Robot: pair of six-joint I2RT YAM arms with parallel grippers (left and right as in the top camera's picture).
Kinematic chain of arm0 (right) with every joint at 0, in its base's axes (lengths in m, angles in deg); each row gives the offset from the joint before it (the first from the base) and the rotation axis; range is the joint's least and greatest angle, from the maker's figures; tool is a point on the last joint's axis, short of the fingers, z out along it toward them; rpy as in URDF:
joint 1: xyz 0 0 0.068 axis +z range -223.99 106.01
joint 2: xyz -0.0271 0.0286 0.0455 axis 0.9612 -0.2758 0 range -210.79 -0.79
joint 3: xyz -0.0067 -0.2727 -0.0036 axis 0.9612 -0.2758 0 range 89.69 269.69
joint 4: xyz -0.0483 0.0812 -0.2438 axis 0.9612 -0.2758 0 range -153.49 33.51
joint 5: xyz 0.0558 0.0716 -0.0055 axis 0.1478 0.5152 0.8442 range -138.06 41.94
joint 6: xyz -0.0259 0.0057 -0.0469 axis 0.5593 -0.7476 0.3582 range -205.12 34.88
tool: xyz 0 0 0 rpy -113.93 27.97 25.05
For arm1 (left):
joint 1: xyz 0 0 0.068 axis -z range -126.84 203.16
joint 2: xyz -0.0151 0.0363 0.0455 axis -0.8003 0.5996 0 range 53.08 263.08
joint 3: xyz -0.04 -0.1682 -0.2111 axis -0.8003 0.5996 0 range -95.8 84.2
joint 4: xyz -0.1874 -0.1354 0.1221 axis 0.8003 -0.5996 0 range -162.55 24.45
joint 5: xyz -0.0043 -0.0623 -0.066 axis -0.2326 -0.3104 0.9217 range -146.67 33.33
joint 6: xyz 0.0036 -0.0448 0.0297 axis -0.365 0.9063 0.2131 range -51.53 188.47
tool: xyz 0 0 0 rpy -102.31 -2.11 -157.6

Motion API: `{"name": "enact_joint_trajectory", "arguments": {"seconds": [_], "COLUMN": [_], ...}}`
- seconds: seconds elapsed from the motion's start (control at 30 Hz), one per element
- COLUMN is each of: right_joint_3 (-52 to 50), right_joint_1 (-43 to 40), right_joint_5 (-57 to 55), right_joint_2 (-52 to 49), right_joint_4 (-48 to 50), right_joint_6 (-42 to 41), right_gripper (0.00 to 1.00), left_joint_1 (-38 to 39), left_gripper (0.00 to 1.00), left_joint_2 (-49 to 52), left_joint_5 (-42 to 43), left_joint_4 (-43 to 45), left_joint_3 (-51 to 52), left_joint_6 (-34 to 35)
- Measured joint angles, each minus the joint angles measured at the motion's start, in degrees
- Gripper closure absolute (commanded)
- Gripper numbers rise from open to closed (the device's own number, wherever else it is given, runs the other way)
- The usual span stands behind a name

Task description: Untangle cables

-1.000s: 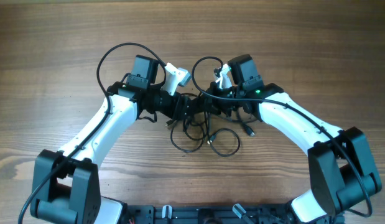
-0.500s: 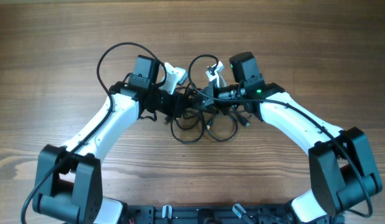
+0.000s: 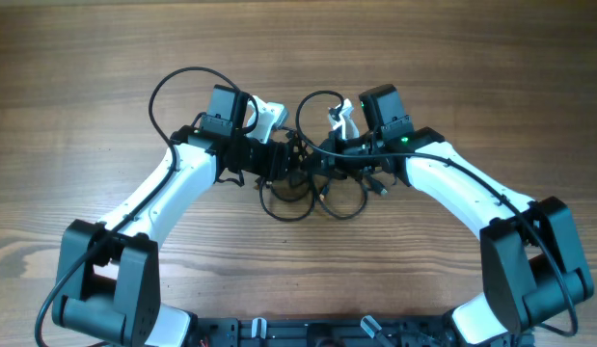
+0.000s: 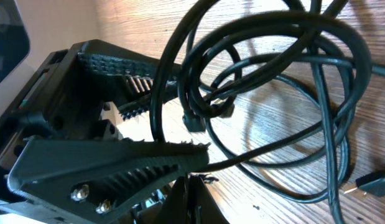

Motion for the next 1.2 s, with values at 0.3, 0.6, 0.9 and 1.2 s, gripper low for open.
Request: {"name": "enact_joint_trajectory", "arguments": {"seconds": [0.3, 0.6, 0.9, 1.2], "right_joint_3": [0.0, -0.3, -0.3, -0.3], "right_joint_1": [0.0, -0.1, 10.7, 20.2], "right_joint_5": [-4.3, -3.6, -15.4, -35.6], "right_joint_2": [0.0, 0.1, 0.1, -1.0], "right_joint_4": [-1.3, 15.6, 20.1, 24.1], "right_joint_6": [0.0, -2.2, -1.8, -1.5], "right_gripper": [0.94, 0.96, 0.96, 0.95], "left_joint_1": [-2.3, -3.1, -14.2, -14.7], "left_gripper": [0.73, 0.59, 0.39, 0.39], "left_joint_2": [0.0, 0.0, 0.0, 0.6], "left_joint_5": [3.0, -6.2, -7.5, -7.5], "left_joint_4": [0.2, 2.1, 0.0, 0.2], "left_joint_3": [0.0, 0.0, 0.0, 0.0], "left_joint_6": [0.1, 9.3, 17.1, 17.9]}}
